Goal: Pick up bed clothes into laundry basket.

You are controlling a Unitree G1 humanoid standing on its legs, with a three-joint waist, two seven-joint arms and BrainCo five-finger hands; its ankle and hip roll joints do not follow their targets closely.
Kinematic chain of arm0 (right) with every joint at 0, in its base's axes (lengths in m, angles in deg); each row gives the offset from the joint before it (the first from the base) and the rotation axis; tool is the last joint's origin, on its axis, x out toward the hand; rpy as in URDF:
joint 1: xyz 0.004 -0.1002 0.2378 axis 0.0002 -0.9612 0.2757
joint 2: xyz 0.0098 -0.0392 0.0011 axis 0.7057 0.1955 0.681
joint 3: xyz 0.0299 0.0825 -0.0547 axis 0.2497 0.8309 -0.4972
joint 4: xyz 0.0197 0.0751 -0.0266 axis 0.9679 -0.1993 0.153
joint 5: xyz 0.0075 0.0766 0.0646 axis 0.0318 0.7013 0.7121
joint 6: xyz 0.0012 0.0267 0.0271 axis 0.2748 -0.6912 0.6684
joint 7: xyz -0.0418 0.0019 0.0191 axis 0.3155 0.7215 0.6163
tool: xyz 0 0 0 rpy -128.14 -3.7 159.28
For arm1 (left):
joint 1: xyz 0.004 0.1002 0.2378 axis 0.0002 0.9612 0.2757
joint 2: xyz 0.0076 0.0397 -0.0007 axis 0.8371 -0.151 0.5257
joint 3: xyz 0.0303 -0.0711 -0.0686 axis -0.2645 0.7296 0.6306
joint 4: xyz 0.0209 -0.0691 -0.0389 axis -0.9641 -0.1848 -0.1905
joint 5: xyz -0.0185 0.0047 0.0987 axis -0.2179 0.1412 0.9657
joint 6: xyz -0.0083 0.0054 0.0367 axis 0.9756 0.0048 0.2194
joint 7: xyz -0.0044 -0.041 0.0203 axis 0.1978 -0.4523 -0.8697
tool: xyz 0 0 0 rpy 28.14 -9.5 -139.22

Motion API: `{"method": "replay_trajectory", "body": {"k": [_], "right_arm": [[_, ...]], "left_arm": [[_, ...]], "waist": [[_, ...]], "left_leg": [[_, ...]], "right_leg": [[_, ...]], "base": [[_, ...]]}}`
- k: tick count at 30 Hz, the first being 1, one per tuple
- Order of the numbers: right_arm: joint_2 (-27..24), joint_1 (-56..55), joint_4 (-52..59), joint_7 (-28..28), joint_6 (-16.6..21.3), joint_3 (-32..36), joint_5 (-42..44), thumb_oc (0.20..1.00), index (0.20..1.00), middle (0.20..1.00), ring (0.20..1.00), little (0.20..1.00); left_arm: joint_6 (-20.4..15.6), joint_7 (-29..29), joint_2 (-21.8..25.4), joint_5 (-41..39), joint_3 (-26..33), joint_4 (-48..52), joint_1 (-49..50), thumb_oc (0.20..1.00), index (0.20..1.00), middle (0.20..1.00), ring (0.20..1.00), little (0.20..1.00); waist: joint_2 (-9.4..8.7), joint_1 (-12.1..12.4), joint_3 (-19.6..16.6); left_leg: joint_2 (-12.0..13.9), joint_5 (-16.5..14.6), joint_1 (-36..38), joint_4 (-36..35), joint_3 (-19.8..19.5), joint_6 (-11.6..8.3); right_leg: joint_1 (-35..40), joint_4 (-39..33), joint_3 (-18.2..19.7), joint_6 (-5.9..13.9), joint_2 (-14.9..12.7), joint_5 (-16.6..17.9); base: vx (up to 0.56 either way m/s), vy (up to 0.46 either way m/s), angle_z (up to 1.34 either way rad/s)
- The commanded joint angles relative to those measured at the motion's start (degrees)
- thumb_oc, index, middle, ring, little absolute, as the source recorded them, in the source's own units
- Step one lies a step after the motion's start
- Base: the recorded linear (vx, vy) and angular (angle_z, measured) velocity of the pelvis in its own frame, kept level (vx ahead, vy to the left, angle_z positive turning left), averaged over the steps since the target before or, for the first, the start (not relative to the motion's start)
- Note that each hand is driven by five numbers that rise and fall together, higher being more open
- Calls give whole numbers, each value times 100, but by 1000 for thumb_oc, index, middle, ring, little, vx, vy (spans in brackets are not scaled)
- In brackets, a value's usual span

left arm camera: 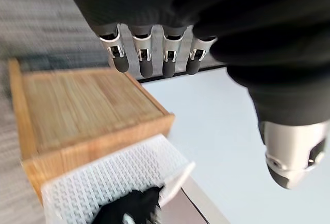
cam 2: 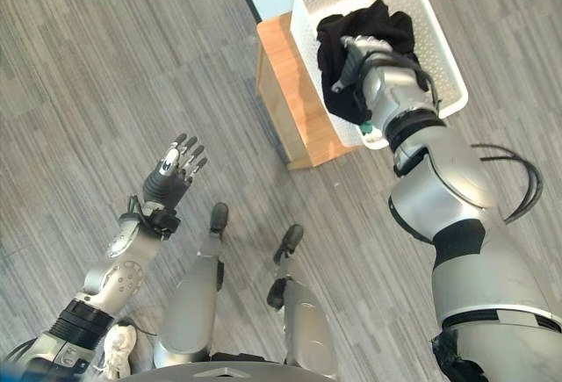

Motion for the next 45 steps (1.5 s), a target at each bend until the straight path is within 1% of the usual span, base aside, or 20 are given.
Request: {"method": "replay_trajectory", "body": {"k": [1, 2, 4, 10, 13, 16, 19, 20, 24, 26, 29, 31, 32, 33, 34, 36, 37, 39, 42, 45], "right_arm": [[-278, -39, 510, 121, -11, -55, 334, 1000, 1000, 1000, 1000, 1000], [-286, -55, 531, 119, -22, -45, 331, 1000, 1000, 1000, 1000, 1000], [-543, -488, 1484, -103, -88, 59, 57, 1000, 1000, 1000, 1000, 1000], [-1090, 64, 1080, 139, -131, -58, -173, 1000, 1000, 1000, 1000, 1000], [-1736, 385, 2233, 301, -209, -54, -638, 1000, 1000, 1000, 1000, 1000], [-2105, 425, 2699, 346, -210, 96, -621, 1000, 1000, 1000, 1000, 1000], [-2646, 474, 3418, 572, -183, 453, -400, 1000, 1000, 1000, 1000, 1000], [-3019, 495, 3846, 822, -119, 765, -233, 1000, 1000, 1000, 1000, 1000], [-3493, 263, 4378, 1102, 75, 1238, 135, 1000, 1000, 1000, 1000, 1000], [-3633, -961, 5387, 1186, 543, 2509, 1315, 1000, 1000, 1000, 1000, 1000], [-3151, -3416, 6619, 953, 1121, 4416, 2267, 1000, 1000, 1000, 1000, 1000], [-2165, -5021, 7383, 596, 1440, 5326, 3000, 1000, 1000, 1000, 1000, 1000], [-2141, -5116, 7440, 581, 1422, 5410, 2999, 1000, 1000, 1000, 1000, 1000], [-1136, -6089, 7925, 146, 1597, 5800, 3563, 1000, 1000, 1000, 1000, 1000], [-493, -6527, 8007, 7, 1672, 5882, 3908, 1000, 1000, 1000, 1000, 1000], [120, -7009, 7973, -180, 1690, 5961, 4204, 1000, 1000, 1000, 1000, 1000], [650, -7245, 7787, -142, 1806, 5942, 4754, 1000, 1000, 1000, 1000, 1000], [1285, -7678, 7612, -225, 1832, 5845, 5294, 1000, 1000, 1000, 1000, 1000], [1931, -8192, 7438, -51, 1911, 5961, 5908, 1000, 1000, 1000, 1000, 1000], [2037, -8407, 7226, 77, 1893, 5922, 5772, 1000, 1000, 1000, 1000, 1000]], "left_arm": [[-109, -52, 141, 307, 54, 509, 194, 1000, 1000, 1000, 1000, 1000], [-108, -53, 145, 308, 49, 512, 199, 1000, 1000, 1000, 1000, 1000], [-71, -131, 185, 423, 286, 379, 316, 1000, 1000, 1000, 1000, 1000], [-147, -132, 296, 413, 370, 309, 375, 1000, 1000, 1000, 1000, 1000], [-135, -152, 293, 458, 549, 243, 414, 1000, 1000, 1000, 1000, 1000], [-134, -107, 286, 450, 546, 194, 425, 1000, 1000, 1000, 1000, 1000], [-129, -45, 319, 420, 507, 208, 440, 1000, 1000, 1000, 1000, 1000], [-123, -28, 334, 411, 523, 208, 474, 1000, 1000, 1000, 1000, 1000], [-135, -30, 326, 426, 528, 213, 491, 1000, 1000, 1000, 1000, 1000], [-158, -76, 208, 403, 576, 165, 559, 1000, 1000, 1000, 1000, 1000], [-109, -108, 131, 513, 685, 183, 769, 1000, 1000, 1000, 1000, 1000], [-69, -120, 114, 759, 798, 246, 890, 1000, 1000, 1000, 1000, 1000], [-67, -122, 142, 760, 769, 254, 894, 1000, 1000, 1000, 1000, 1000], [-85, -73, 163, 1210, 982, 370, 988, 1000, 1000, 1000, 1000, 1000], [-129, -86, 175, 1576, 1136, 385, 1033, 1000, 1000, 1000, 1000, 1000], [-249, -53, 203, 2071, 1358, 366, 1127, 1000, 1000, 1000, 1000, 1000], [-322, -110, 194, 2187, 1419, 343, 1159, 1000, 1000, 1000, 1000, 1000], [-360, -175, 92, 2220, 1486, 225, 1303, 1000, 1000, 1000, 1000, 1000], [-395, -247, -77, 2345, 1626, 177, 1539, 1000, 1000, 1000, 1000, 1000], [-404, -230, -283, 2286, 1604, 105, 1663, 1000, 1000, 1000, 1000, 1000]], "waist": [[-308, -101, -42], [-310, -98, -46], [-369, -258, -122], [-328, -257, -167], [-345, -378, -293], [-364, -423, -379], [-396, -494, -499], [-411, -535, -574], [-439, -604, -673], [-443, -708, -750], [-413, -813, -861], [-353, -843, -915], [-377, -816, -922], [-291, -804, -968], [-230, -815, -1009], [-146, -841, -1109], [-82, -862, -1168], [42, -956, -1319], [280, -1141, -1541], [423, -1265, -1698]], "left_leg": [[-65, -11, 283, -467, 113, 55], [-66, -12, 284, -467, 113, 56], [-50, -80, 378, -467, 186, 66], [-54, -101, 514, -467, 290, 66], [-45, -163, 617, -467, 336, 65], [-43, -188, 665, -467, 332, 75], [-51, -195, 714, -467, 334, 87], [-52, -211, 754, -467, 337, 91], [-63, -220, 789, -467, 334, 97], [-48, -243, 867, -467, 331, 102], [-63, -275, 963, -467, 307, 128], [-68, -330, 1070, -467, 284, 150], [-78, -300, 1052, -467, 280, 155], [-101, -332, 1154, -467, 238, 174], [-112, -354, 1231, -467, 223, 179], [-127, -402, 1375, -467, 218, 182], [-143, -424, 1451, -467, 234, 190], [-168, -454, 1593, -467, 276, 206], [-210, -535, 1833, -466, 360, 241], [-232, -629, 2078, -463, 477, 279]], "right_leg": [[295, 70, 156, 584, -240, -227], [297, 70, 155, 585, -241, -228], [351, 70, 201, 584, -240, -238], [406, 70, 286, 583, -241, -229], [450, 73, 342, 586, -223, -246], [490, 80, 346, 588, -228, -262], [539, 82, 325, 590, -243, -276], [577, 82, 322, 592, -240, -296], [603, 85, 332, 591, -235, -305], [654, 96, 346, 590, -218, -328], [756, 123, 335, 593, -221, -387], [853, 207, 317, 605, -240, -483], [838, 207, 312, 603, -250, -466], [934, 308, 284, 609, -281, -568], [1005, 351, 280, 608, -297, -625], [1114, 395, 286, 598, -322, -698], [1181, 413, 282, 600, -345, -720], [1291, 429, 314, 595, -381, -757], [1446, 483, 367, 589, -436, -828], [1558, 574, 478, 593, -473, -897]], "base": [[3, 10, -10], [8, 25, -11], [6, 15, -5], [-9, 16, -14], [3, 12, -11], [16, -14, -16], [8, -10, -5], [0, 0, 0], [5, -4, 2], [14, -9, 2], [41, -7, 9], [49, -2, -1], [25, 10, -4], [29, 15, -10], [63, 26, -5], [48, 35, 7], [41, 58, -2], [43, 75, 0], [55, 84, 2], [62, 53, -5]]}}
